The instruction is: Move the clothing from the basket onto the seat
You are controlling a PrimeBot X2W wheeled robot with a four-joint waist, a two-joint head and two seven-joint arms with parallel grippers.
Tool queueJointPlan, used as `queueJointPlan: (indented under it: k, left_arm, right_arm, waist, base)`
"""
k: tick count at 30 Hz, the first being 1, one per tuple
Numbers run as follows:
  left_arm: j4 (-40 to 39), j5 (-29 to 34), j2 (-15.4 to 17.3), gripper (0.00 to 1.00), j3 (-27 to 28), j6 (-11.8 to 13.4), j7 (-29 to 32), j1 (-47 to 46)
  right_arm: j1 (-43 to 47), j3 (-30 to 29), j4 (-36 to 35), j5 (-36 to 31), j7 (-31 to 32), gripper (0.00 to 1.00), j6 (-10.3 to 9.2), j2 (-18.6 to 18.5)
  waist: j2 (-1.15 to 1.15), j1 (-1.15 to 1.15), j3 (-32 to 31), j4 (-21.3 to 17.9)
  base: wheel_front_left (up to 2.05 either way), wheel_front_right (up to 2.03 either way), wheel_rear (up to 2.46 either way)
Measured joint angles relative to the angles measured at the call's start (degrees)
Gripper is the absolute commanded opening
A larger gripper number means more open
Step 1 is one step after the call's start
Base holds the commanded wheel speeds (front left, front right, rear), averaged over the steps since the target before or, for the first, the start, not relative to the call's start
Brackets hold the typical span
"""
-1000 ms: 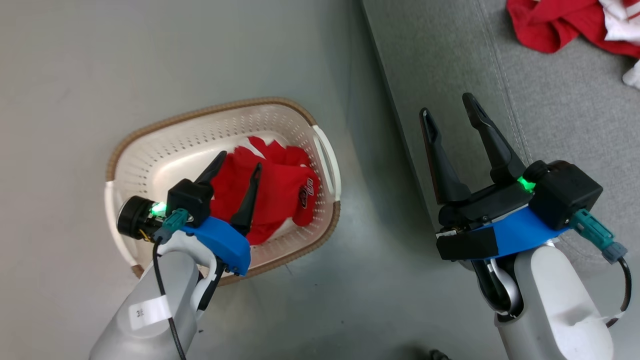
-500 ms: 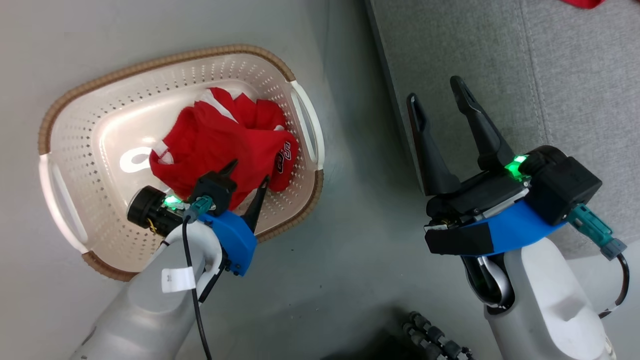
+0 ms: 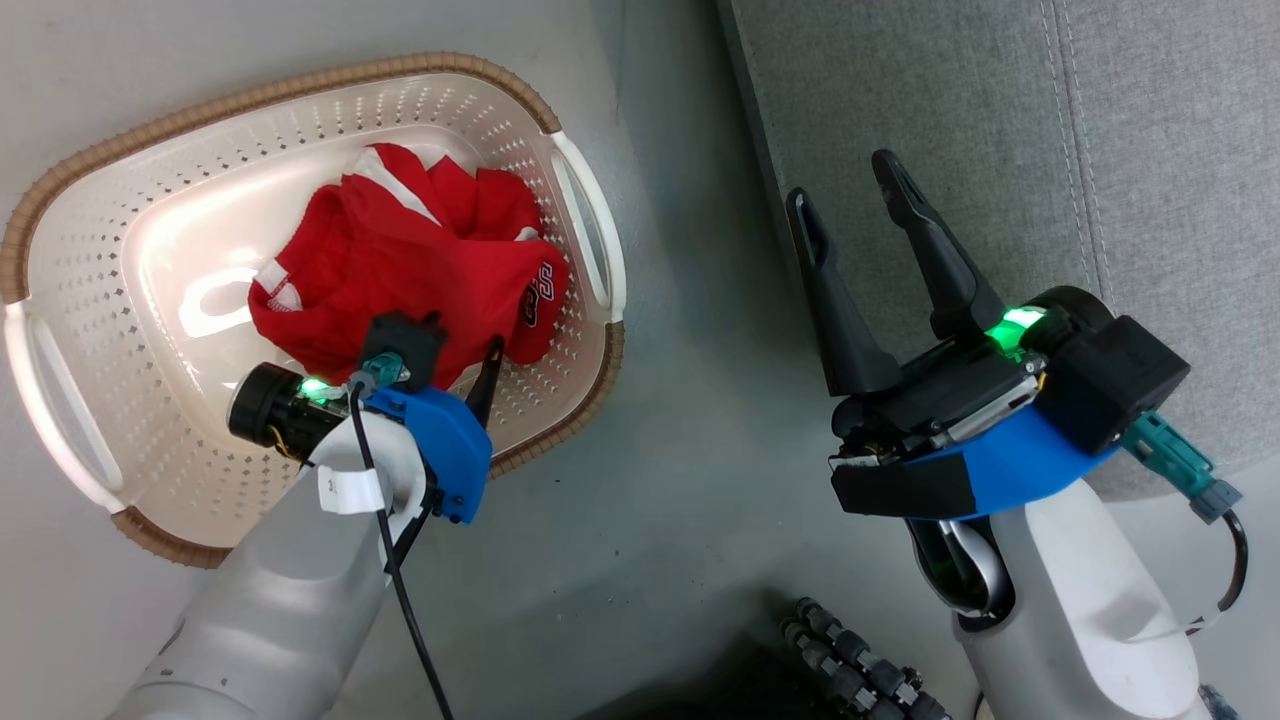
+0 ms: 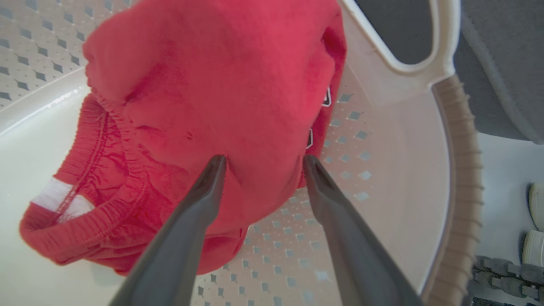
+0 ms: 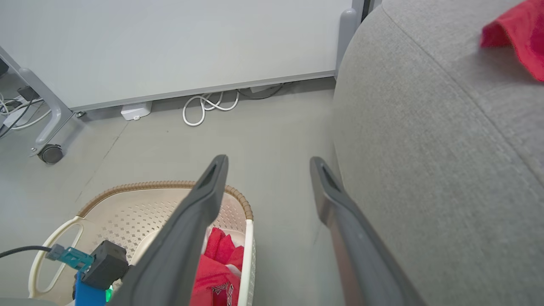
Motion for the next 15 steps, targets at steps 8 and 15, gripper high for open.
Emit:
queueJointPlan:
  k: [8, 15]
  left_arm:
    - [6.36, -1.36, -2.88, 0.19, 0.52, 1.24, 1.76, -2.68]
    - [8.34, -2.04, -4.05, 0.00, 0.12, 0.74, 1.80, -3.68]
  right_arm:
    - [0.99, -0.36, -0.77, -0.12, -0.22, 1.00, -0.01, 0.00]
    - [1.20, -0.19, -0.82, -0.01, -0.29, 1.00, -0.01, 0.00]
  waist:
    - [0.00, 0.00, 0.00, 0.13]
    - [0.00, 0.00, -0.13, -0.01]
  base:
    - [0.00, 0.00, 0.00]
    - [0.00, 0.00, 0.00]
